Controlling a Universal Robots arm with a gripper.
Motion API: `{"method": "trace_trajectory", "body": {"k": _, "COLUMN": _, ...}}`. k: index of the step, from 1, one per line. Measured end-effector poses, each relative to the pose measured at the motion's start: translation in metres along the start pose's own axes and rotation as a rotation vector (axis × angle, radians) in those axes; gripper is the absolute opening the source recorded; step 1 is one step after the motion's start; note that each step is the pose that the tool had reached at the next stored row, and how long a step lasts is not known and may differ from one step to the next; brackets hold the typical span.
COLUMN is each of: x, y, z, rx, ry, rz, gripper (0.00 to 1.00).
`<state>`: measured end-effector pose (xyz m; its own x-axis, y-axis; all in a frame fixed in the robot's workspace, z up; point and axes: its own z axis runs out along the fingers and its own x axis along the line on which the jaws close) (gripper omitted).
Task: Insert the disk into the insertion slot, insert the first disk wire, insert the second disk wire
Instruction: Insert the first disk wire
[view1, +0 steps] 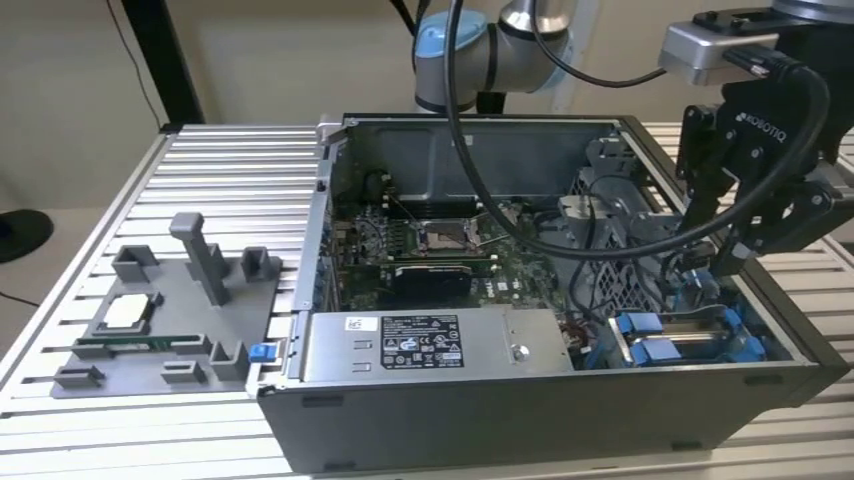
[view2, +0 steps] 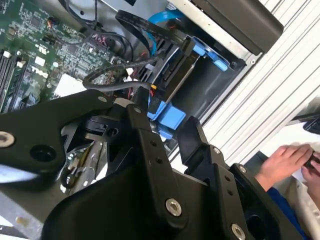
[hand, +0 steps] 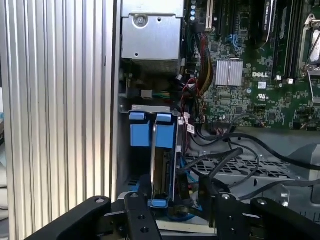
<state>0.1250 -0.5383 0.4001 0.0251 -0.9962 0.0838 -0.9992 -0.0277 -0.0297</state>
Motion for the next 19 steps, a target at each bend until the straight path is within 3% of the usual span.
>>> {"method": "trace_trajectory", "body": {"k": 4, "x": -0.0027, "y": 0.0001, "z": 0.0027, "rx": 0.0051, "ry": 0.0114, "rz": -0.016, "gripper": 1.00}}
{"method": "trace_trajectory", "body": {"k": 11, "x": -0.0057, "y": 0.0007, "z": 0.0057, "rx": 0.0149, "ry": 0.0118, "rz": -0.026, "gripper": 1.00}}
{"method": "trace_trajectory", "body": {"k": 19, "x": -0.0078, "y": 0.0014, "z": 0.0070, "rx": 0.0164, "ry": 0.0123, "rz": -0.027, "gripper": 1.00}}
